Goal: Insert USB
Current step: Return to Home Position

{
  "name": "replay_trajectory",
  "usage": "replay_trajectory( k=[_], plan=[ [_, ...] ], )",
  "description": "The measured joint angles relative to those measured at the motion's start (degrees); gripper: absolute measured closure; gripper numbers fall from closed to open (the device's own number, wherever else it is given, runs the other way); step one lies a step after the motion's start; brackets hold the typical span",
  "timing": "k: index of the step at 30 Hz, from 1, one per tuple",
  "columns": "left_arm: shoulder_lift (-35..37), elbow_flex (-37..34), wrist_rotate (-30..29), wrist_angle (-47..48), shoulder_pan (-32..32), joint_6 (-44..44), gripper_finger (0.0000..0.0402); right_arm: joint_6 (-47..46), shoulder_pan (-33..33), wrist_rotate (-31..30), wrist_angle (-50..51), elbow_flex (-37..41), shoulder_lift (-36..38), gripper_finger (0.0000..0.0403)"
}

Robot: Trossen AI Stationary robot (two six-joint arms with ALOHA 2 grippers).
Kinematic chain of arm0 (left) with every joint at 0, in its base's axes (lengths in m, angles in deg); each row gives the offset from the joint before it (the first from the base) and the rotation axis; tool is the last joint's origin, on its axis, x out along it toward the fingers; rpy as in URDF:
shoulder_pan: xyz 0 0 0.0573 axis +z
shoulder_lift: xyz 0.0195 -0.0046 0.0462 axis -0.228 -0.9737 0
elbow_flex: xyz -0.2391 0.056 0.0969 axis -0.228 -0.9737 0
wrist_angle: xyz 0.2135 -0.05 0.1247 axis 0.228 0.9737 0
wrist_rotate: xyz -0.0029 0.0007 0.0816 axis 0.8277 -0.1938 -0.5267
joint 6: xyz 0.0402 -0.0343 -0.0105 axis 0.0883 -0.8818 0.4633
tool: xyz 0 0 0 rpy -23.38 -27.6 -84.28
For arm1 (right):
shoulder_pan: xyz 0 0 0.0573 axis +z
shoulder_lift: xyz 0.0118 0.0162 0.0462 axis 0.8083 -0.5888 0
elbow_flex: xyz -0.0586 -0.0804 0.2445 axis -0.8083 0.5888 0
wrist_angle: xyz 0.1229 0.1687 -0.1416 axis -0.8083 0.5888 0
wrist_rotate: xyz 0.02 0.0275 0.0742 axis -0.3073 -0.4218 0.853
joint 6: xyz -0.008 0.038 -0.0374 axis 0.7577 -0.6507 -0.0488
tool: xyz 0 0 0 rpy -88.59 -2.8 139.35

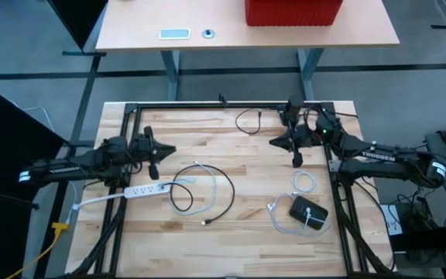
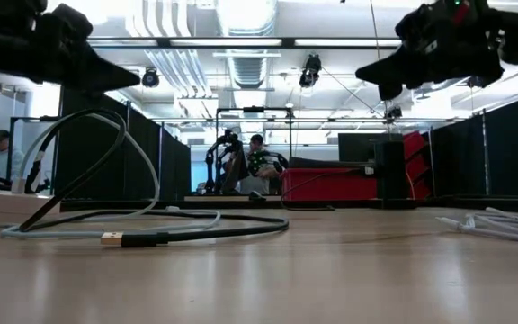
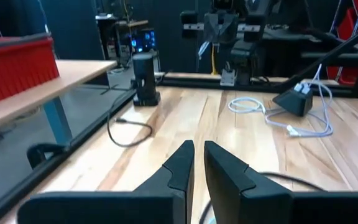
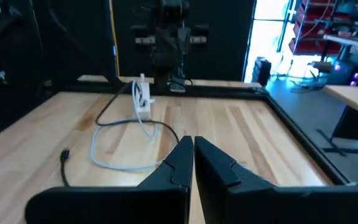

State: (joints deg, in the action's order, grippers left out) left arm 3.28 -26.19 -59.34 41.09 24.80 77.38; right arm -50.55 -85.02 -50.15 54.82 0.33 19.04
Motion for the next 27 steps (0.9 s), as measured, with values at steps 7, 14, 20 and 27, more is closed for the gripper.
replay_trajectory(
  k=[7,14,20,27],
  plan=[
    [3.0,-6.1,-0.1,-6.4,0.0,-1.0,0.0377,-2.2,-0.7,-0.1,-12.8,6.3,0.0,0.0403],
    [8.1,-10.0,-1.8,-6.4,0.0,-1.1,0.0377,-4.8,-3.3,-3.5,-22.3,13.2,0.0,0.0403],
    [11.5,-10.8,-3.1,-2.1,0.0,-4.4,0.0377,-7.6,-3.5,-4.6,-22.9,14.5,0.0,0.0403],
    [14.2,-10.8,-3.6,-0.5,0.0,-3.3,0.0377,-7.3,-6.5,-4.9,-22.9,16.9,2.5,0.0403]
  ],
)
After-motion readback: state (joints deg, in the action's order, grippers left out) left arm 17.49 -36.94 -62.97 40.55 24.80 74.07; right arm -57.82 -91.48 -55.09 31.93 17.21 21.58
